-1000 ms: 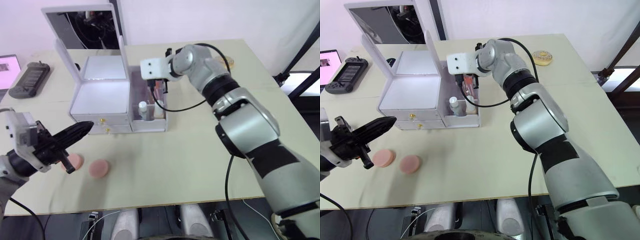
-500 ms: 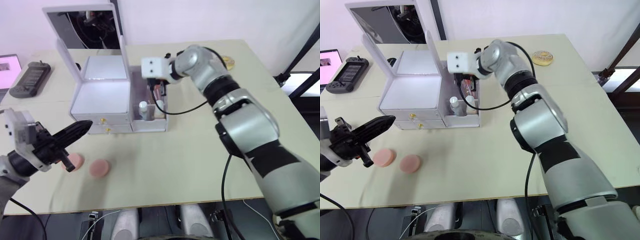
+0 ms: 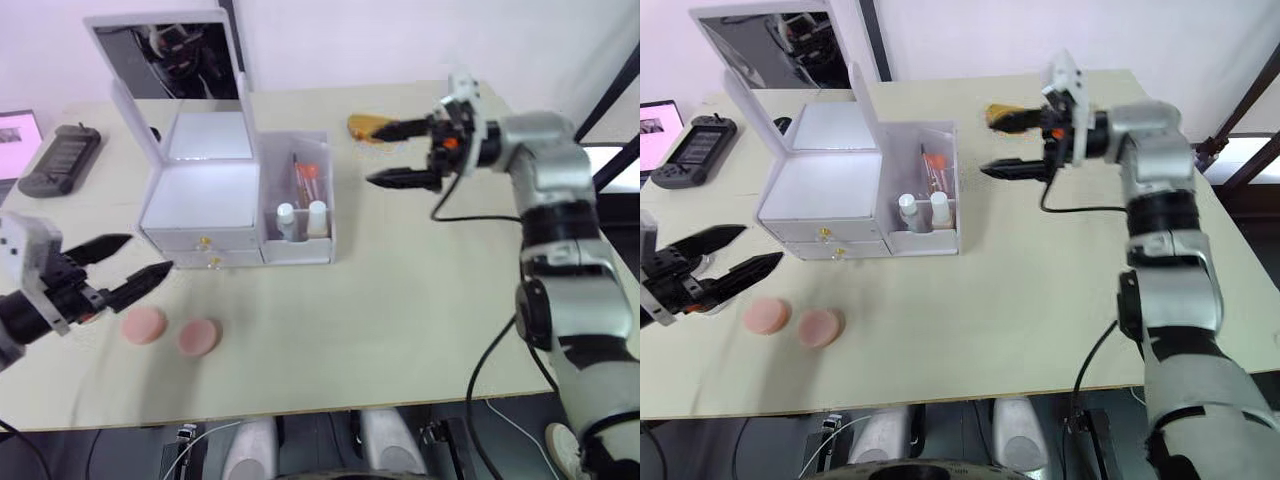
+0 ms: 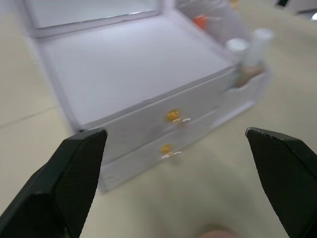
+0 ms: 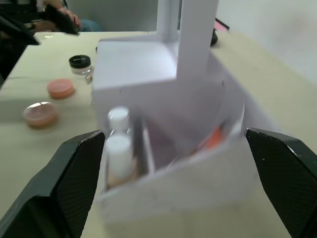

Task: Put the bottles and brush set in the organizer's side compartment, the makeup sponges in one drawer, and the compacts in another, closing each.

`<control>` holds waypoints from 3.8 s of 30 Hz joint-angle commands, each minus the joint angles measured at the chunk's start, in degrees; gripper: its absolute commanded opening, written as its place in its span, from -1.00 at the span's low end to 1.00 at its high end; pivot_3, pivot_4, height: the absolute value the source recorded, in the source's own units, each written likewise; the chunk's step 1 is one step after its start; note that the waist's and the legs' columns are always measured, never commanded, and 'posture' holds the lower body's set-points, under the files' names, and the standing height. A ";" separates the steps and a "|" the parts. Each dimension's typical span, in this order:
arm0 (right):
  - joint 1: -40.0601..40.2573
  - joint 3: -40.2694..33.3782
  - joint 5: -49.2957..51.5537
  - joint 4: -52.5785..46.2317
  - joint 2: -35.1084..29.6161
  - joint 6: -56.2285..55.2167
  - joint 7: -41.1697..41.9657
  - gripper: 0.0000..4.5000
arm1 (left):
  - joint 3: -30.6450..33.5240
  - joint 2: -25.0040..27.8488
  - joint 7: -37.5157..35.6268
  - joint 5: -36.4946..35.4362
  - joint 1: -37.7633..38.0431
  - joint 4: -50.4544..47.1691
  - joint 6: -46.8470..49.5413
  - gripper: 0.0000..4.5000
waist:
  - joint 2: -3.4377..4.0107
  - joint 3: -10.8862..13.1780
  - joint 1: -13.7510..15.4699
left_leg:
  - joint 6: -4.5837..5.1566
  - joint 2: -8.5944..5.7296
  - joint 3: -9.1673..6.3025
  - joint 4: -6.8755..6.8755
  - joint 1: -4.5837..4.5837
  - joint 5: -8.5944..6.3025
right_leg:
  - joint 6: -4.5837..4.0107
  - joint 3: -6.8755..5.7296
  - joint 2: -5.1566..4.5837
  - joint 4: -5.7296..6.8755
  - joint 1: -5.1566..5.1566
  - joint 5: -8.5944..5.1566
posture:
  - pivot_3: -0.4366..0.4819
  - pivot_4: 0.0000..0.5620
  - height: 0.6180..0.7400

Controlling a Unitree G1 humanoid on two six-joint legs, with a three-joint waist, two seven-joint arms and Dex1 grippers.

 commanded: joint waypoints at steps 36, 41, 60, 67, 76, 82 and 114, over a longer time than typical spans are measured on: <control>35.30 -17.38 10.16 -9.76 -13.11 -10.99 -20.23 1.00 | 18.25 -3.43 -15.82 17.30 12.64 40.15 -24.26 0.96 | -0.16 -0.06 0.14 | 0.00 0.04 0.12 0.00 0.10 0.00 | -0.32 0.04 -0.06 -0.02 0.08 -0.29 | -0.05 -0.47 1.00; 32.87 -13.13 11.22 -15.93 -11.03 -5.26 -21.25 1.00 | 16.97 -4.48 -15.47 14.92 12.19 32.00 -19.54 0.96 | -0.16 -0.06 -0.01 | 0.00 0.04 0.12 0.01 0.09 0.00 | -0.31 0.04 -0.06 -0.01 0.08 -0.29 | -0.05 -0.47 1.00; 22.29 4.26 23.95 -52.00 -12.38 22.22 -14.36 1.00 | 11.79 -14.13 -10.27 9.48 20.38 -2.83 -7.92 0.96 | -0.06 -0.05 3.41 | -0.12 -2.11 -2.84 -0.45 -0.02 0.10 | 0.06 -2.19 -1.96 -0.04 1.23 -1.64 | -0.05 -0.47 1.00; 18.27 4.82 28.12 -54.10 -10.98 27.03 -16.07 1.00 | 10.43 -17.08 -9.84 7.83 23.16 -7.21 -7.11 0.96 | -0.07 -0.03 3.12 | -0.12 -2.09 -2.70 -0.47 0.00 0.10 | 0.09 -2.11 -1.95 -0.04 1.15 -1.61 | -0.05 -0.47 1.00; 16.79 5.67 27.03 -54.60 -9.87 26.59 -19.85 1.00 | 5.96 -25.70 1.32 4.01 19.52 -16.34 -7.79 0.96 | -0.19 -0.05 3.57 | -0.12 -2.12 -2.62 -0.43 0.00 0.10 | 0.11 -2.03 -1.99 -0.06 1.18 -1.58 | -0.05 -0.47 1.00; 16.37 5.89 26.87 -54.51 -9.63 27.24 -22.65 1.00 | -8.15 -32.79 14.70 14.94 12.90 -22.06 -9.92 0.96 | -0.20 -0.06 3.45 | -0.12 -2.13 -2.53 -0.43 0.03 0.10 | 0.36 -1.92 -1.94 -0.07 1.18 -1.42 | -0.05 -0.47 1.00; 12.99 6.65 25.26 -55.04 -10.99 28.96 -26.68 1.00 | -37.50 -45.69 29.84 34.63 -6.99 -6.94 -18.39 -0.22 | -0.21 -0.05 3.46 | -0.11 -2.14 -2.48 -0.27 -0.02 0.11 | 0.54 -1.84 -1.87 -0.10 1.18 -1.27 | -0.05 -0.47 1.00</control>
